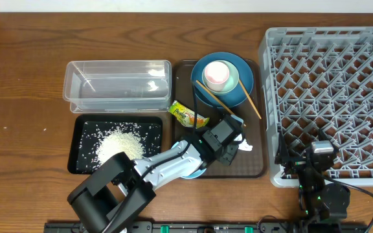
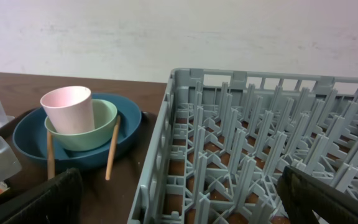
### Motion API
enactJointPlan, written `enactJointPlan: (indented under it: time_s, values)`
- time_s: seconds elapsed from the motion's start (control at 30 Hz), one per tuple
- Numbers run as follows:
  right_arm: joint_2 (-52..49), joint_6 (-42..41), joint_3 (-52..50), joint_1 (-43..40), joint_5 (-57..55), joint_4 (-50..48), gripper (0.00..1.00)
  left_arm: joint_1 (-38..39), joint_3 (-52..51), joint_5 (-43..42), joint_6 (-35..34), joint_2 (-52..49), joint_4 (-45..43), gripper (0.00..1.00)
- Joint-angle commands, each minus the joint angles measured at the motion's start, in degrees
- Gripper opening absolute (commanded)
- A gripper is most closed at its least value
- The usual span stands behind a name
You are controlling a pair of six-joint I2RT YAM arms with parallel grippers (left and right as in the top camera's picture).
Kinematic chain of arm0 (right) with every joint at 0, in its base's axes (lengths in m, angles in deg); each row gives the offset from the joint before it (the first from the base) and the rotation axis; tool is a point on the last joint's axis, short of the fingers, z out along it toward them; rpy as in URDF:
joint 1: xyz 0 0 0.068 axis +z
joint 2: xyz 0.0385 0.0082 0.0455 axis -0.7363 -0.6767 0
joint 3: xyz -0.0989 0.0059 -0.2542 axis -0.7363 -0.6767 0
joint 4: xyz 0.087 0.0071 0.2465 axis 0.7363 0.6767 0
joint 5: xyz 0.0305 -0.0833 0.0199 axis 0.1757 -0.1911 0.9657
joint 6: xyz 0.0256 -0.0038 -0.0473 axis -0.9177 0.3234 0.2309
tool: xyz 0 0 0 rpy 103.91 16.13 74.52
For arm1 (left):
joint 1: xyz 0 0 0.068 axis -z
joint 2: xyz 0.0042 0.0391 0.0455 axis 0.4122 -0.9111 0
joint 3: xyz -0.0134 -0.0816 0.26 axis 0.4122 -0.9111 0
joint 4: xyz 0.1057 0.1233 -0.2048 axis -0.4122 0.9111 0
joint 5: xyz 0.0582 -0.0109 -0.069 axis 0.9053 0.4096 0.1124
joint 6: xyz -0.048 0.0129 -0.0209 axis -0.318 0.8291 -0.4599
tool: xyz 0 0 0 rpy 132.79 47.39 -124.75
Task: Sort waste into correct bins and load items into the dishwasher rack
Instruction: 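Lower the left gripper and pinch the crumpled white tissue, then carry the tissue with the left gripper over the clear plastic container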
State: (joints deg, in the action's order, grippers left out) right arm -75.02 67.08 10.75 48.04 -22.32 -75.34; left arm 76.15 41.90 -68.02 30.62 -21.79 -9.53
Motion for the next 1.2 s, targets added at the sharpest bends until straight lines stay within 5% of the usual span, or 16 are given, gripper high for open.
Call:
enactJointPlan:
  time_s: [0.0, 0.33, 0.9, 1.17]
  values:
    - [0.1, 0.2, -0.1, 0.5, -0.3, 0.2, 0.99, 0.0, 0.4, 0.2, 0.4, -1.0, 0.1, 0.21]
    - [0.1, 0.2, -0.1, 0.5, -0.3, 0.2, 0.99, 0.0, 0.4, 0.3, 0.4, 0.8, 0.3, 0.06]
    - [0.1, 0.2, -0.1, 0.5, -0.3, 0.2, 0.99, -1.5, 0.4, 8.5, 0.5, 24.1, 10.2, 0.07]
    - [0.1, 0.2, -0.1, 0.5, -0.3, 0.2, 0.99, -12.9, 0.4, 8.7, -5.2, 32.4, 10.5, 0.09]
